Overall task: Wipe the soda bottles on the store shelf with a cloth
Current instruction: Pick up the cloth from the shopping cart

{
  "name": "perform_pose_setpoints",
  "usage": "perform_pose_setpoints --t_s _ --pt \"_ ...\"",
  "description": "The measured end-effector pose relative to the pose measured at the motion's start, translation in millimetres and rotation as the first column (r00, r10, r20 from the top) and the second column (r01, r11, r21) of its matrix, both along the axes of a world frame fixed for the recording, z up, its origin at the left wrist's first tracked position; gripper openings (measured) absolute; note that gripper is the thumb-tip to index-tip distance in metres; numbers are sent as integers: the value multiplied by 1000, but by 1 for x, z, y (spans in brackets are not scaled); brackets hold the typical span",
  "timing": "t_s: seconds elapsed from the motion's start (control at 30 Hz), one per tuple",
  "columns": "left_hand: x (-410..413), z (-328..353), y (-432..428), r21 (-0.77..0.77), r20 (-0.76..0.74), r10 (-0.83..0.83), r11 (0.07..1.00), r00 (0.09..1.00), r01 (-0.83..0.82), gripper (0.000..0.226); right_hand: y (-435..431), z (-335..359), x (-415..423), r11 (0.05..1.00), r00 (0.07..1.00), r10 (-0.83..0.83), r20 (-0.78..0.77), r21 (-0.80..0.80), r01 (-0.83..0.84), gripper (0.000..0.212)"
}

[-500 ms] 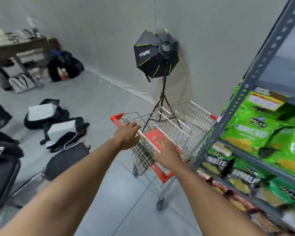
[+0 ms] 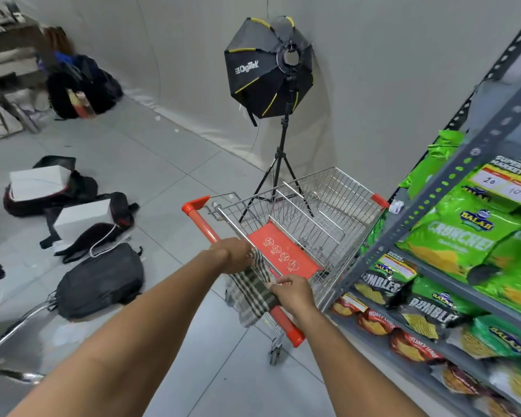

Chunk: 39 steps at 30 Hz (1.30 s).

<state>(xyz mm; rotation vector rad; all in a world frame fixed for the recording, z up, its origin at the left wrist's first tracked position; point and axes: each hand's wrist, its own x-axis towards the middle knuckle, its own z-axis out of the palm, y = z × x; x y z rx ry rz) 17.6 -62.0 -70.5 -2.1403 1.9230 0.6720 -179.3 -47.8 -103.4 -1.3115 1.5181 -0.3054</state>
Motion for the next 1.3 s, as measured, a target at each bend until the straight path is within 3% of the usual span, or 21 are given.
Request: perform_pose_setpoints --t_s 0.17,0.3,0.4,0.53,0.6,0.7,0.77,0.83,0.97,1.07,1.2,1.3 --pt "-12 23 -10 -214 -208 33 974 978 -78 23 -14 27 -9 973 996 -6 93 -228 27 20" --pt "-35 72 -20 -386 -418 52 894 907 -229 24 -30 71 -34 881 989 -82 124 -456 130 18" --pt "-63 118 -30 -368 -652 46 853 757 -369 18 -43 110 -62 772 979 -138 148 -604 200 18" --pt "-117 175 -35 -330 -814 -81 879 575 -344 19 -46 164 -116 551 939 -236 252 -761 343 19" --pt "-148 200 -36 -276 -873 -95 905 478 -324 27 -43 189 -147 434 916 -275 292 -812 389 25" --pt "-206 236 -36 -219 -958 -154 938 242 -270 52 -29 228 -199 252 884 -328 334 -871 422 32" --pt "-244 257 -31 -224 -967 -194 957 166 -184 65 -17 248 -232 156 878 -362 312 -908 388 32" --pt "-274 271 -25 -237 -964 -225 968 145 -77 62 -4 263 -259 111 876 -385 291 -928 357 29" --pt "-341 288 -18 -295 -940 -301 954 164 58 31 18 282 -323 -7 856 -427 291 -948 318 25" --pt "-392 287 -19 -363 -920 -377 923 111 126 14 28 285 -369 -57 828 -449 336 -935 349 23" --pt "-467 285 -24 -451 -875 -471 876 110 170 13 27 284 -433 8 802 -422 422 -883 469 24" --pt "-510 283 -33 -428 -882 -455 882 120 197 15 21 286 -479 71 798 -421 432 -861 504 28"
